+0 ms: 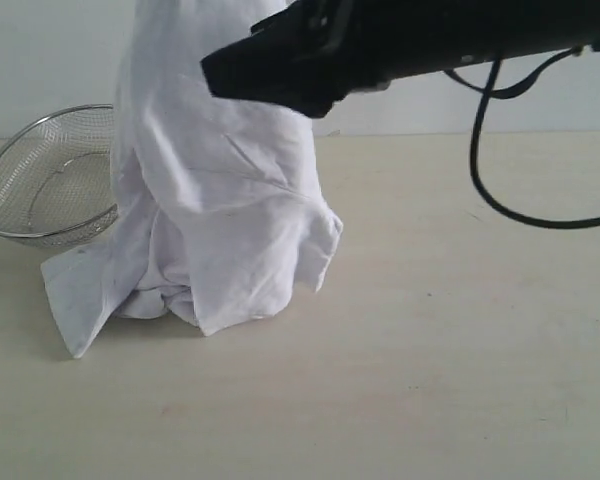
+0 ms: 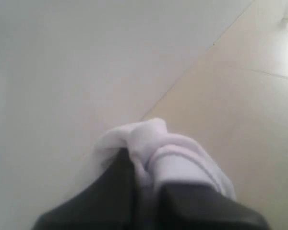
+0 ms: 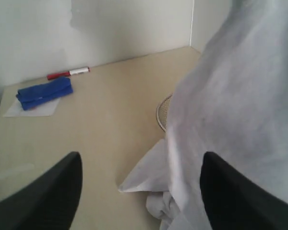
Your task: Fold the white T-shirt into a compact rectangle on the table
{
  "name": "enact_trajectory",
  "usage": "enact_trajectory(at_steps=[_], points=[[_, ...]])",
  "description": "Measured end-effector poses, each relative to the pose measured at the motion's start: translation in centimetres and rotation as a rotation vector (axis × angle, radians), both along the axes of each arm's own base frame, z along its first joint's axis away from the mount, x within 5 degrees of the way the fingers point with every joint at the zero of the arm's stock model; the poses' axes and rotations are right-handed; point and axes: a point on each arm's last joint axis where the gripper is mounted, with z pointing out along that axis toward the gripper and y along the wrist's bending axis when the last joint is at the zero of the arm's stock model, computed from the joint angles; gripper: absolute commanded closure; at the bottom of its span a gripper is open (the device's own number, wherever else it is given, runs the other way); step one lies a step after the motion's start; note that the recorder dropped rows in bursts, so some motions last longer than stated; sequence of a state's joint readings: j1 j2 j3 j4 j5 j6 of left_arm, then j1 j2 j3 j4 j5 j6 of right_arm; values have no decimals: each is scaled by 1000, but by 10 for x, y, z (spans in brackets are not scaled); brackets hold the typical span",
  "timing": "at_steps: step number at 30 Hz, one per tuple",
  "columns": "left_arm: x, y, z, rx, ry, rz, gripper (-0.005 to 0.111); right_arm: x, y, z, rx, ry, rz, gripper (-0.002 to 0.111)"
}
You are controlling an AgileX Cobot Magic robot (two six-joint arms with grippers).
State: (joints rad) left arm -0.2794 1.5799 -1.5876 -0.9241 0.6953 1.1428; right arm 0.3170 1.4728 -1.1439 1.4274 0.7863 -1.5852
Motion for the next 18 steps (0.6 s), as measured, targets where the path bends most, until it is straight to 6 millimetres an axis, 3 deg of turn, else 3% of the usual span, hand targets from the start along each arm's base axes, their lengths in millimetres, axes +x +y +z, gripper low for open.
enact_trajectory(at_steps=[5, 11, 18], points=[[-3, -7, 10, -155, 8, -36, 102, 5, 27, -18, -69, -6, -56, 45], [-1, -11, 12, -267, 54, -42, 102, 1, 46, -23, -98, -22, -100, 45], [14, -11, 3, -308, 73, 32, 102, 5, 58, -20, -100, -73, -488, 45]])
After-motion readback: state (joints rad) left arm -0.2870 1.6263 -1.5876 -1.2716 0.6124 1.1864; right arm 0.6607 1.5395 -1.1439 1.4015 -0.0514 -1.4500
